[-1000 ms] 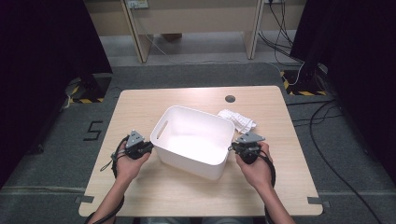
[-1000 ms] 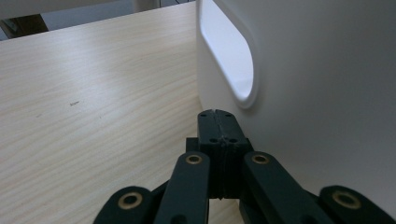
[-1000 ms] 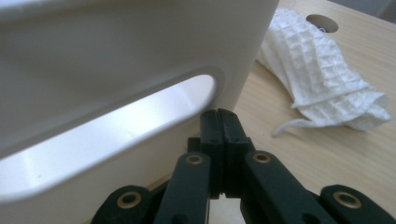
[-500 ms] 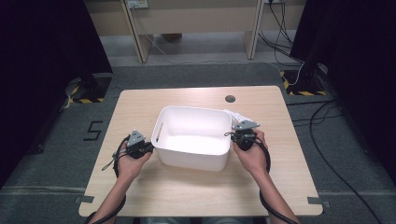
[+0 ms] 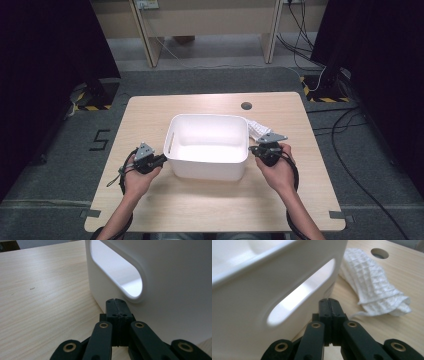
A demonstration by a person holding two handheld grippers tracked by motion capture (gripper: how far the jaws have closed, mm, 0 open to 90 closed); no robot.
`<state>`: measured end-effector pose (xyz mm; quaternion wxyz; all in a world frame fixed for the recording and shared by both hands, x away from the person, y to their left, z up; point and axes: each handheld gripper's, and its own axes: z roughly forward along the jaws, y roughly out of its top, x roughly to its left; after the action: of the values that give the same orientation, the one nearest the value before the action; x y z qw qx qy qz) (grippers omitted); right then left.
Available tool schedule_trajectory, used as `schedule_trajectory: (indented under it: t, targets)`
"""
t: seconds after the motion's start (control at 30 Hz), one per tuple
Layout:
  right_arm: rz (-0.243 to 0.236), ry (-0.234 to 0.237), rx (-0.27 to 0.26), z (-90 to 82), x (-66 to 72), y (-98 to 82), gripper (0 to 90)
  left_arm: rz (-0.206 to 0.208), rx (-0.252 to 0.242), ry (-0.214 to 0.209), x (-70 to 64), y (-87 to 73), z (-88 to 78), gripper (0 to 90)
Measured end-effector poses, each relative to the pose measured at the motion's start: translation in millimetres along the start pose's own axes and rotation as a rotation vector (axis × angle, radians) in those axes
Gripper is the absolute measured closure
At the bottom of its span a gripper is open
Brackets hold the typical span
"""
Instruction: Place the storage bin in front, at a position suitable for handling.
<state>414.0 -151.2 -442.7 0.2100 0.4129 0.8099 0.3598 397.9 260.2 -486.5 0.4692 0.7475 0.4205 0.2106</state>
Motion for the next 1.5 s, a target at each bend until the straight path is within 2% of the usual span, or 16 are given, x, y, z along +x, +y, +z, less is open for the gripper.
schedule_trajectory:
  t: [0.1,0.2,0.3,0.53,0.6,0.7,0.73,0.8,0.87,0.97,1.07,1.13,1.2,1.23,1.27,1.5]
  targets:
    - [-0.005,0.025,-0.008,-0.7,7.6,-2.8,90.0,-0.002,0.004,-0.009,-4.1,-2.8,-2.4,90.0]
    - [-0.013,0.021,-0.012,1.9,9.4,-2.1,90.0,0.011,0.011,-0.013,-8.8,-4.5,-4.2,89.9]
    - [0.006,0.031,-0.011,4.7,4.6,-2.5,90.0,0.01,0.008,-0.018,-10.9,-6.0,-6.0,89.9]
    - [-0.004,0.036,0.007,10.7,0.6,-2.1,89.8,0.007,0.005,-0.018,-14.2,-8.1,-9.1,89.8]
    - [-0.01,0.044,0.016,11.7,-3.1,-2.5,85.0,-0.002,-0.011,-0.016,-13.9,-8.9,-11.2,89.3]
    - [0.0,-0.006,-0.001,9.1,-15.3,-0.5,75.2,-0.006,-0.027,0.02,-11.7,-9.6,-16.2,80.6]
    - [-0.008,-0.04,-0.006,8.5,-23.6,1.1,70.6,-0.01,-0.035,0.032,-11.1,-10.0,-17.2,74.9]
    - [-0.004,-0.071,-0.007,9.9,-37.3,3.6,63.0,-0.017,-0.041,0.05,-10.0,-10.7,-20.6,66.3]
    - [-0.009,-0.112,0.011,14.6,-53.0,6.3,56.0,-0.017,-0.04,0.05,-10.4,-12.3,-22.5,58.6]
    - [-0.028,-0.146,0.025,27.2,-72.6,10.9,46.8,-0.002,-0.036,0.049,-12.8,-15.9,-24.1,54.2]
    - [-0.033,-0.144,0.036,43.1,-86.0,15.3,39.5,0.007,-0.031,0.053,-14.8,-18.6,-25.4,52.2]
    - [-0.057,-0.137,0.048,54.5,-91.7,18.4,36.4,0.014,-0.03,0.049,-15.9,-20.9,-26.8,51.6]
    - [-0.081,-0.115,0.065,69.7,-96.8,22.2,31.9,0.014,-0.028,0.045,-16.5,-23.1,-28.1,50.9]
    - [-0.081,-0.115,0.065,69.7,-96.8,22.2,31.9,0.011,-0.028,0.044,-16.8,-24.9,-29.0,50.9]
    - [-0.089,-0.098,0.078,81.1,-100.0,24.5,29.9,0.009,-0.025,0.046,-16.8,-26.4,-30.2,50.7]
    - [-0.144,-0.078,0.125,98.3,-99.8,26.2,31.7,0.0,-0.028,0.049,-16.2,-29.5,-33.5,50.5]
